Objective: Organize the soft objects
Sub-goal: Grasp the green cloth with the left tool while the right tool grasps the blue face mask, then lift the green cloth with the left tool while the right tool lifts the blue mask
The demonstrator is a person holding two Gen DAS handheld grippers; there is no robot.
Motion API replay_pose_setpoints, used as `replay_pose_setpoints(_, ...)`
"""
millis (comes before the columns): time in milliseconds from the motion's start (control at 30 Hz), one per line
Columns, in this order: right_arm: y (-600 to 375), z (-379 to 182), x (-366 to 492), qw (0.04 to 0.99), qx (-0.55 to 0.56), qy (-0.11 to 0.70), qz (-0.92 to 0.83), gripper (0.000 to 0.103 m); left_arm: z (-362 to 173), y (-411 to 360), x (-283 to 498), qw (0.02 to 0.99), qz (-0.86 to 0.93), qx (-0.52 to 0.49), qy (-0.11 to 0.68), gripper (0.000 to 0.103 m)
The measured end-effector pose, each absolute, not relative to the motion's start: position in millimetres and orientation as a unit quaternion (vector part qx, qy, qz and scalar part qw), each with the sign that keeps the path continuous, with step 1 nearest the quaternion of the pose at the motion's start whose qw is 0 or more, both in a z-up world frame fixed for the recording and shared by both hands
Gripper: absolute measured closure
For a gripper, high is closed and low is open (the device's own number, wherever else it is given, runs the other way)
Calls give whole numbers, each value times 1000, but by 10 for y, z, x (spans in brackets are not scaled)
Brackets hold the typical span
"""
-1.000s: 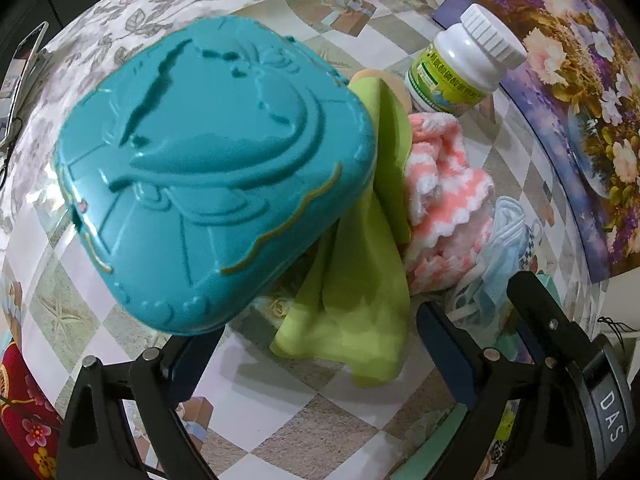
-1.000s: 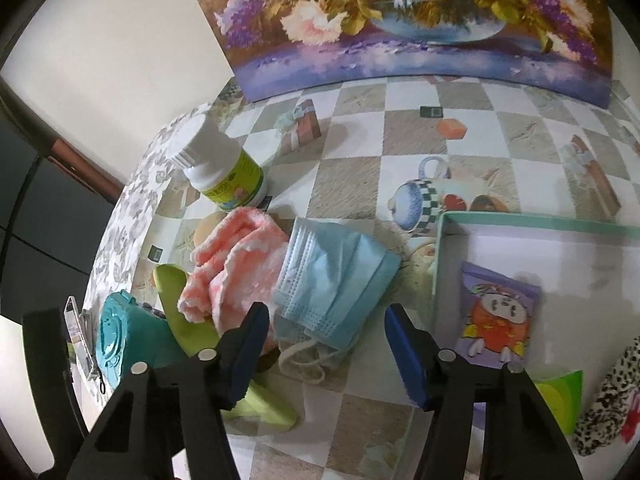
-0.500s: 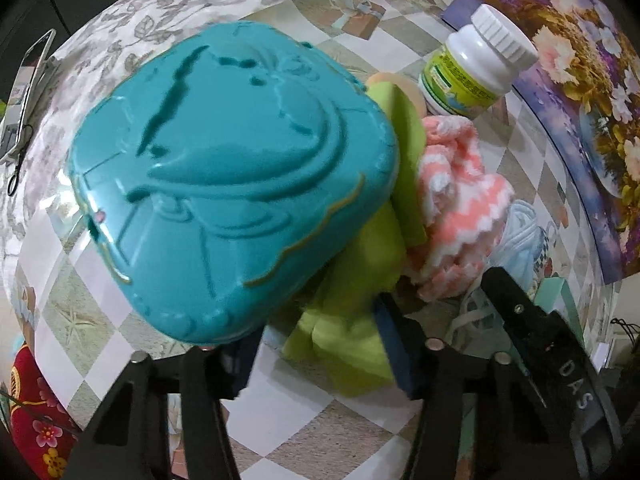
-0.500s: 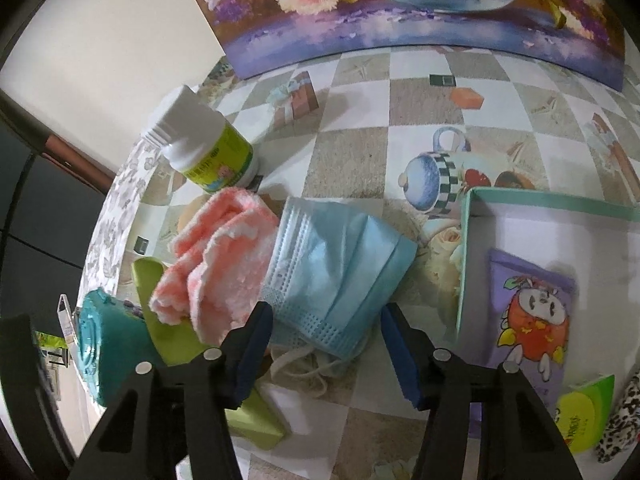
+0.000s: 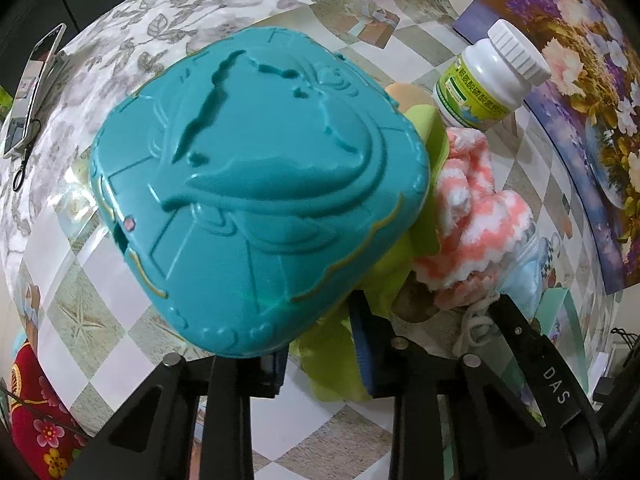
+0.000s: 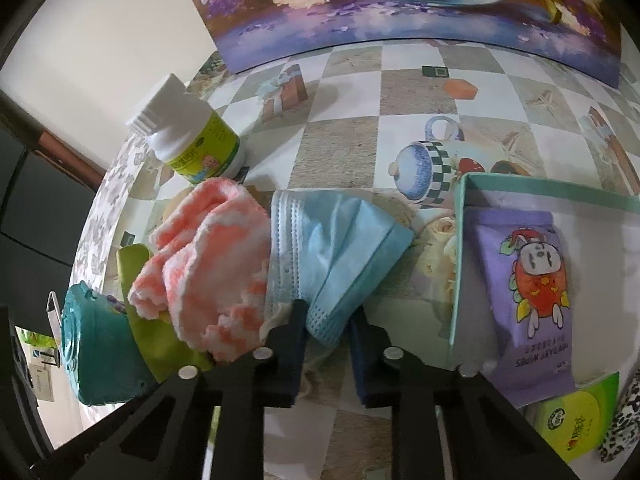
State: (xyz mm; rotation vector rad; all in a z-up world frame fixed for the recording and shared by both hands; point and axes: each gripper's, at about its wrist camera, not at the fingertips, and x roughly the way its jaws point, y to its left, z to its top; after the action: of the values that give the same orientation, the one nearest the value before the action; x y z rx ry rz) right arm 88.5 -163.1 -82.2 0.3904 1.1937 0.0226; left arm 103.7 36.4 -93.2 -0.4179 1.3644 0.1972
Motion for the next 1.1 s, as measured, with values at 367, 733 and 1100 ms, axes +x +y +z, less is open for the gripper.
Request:
replay_pose_setpoints(367,-1697,-816,820,806,200,558,10,94,-980,345,994,747,67,-208,628,95)
replay_pose_setpoints(733,-1738,-708,585,800,220,557,8,94,-954,378,816,741,41,-216,634,97)
replay_pose_setpoints(1100,-1687,-389,313,813,232,533,18,94,-692,458,532,755,12,-224,616,98)
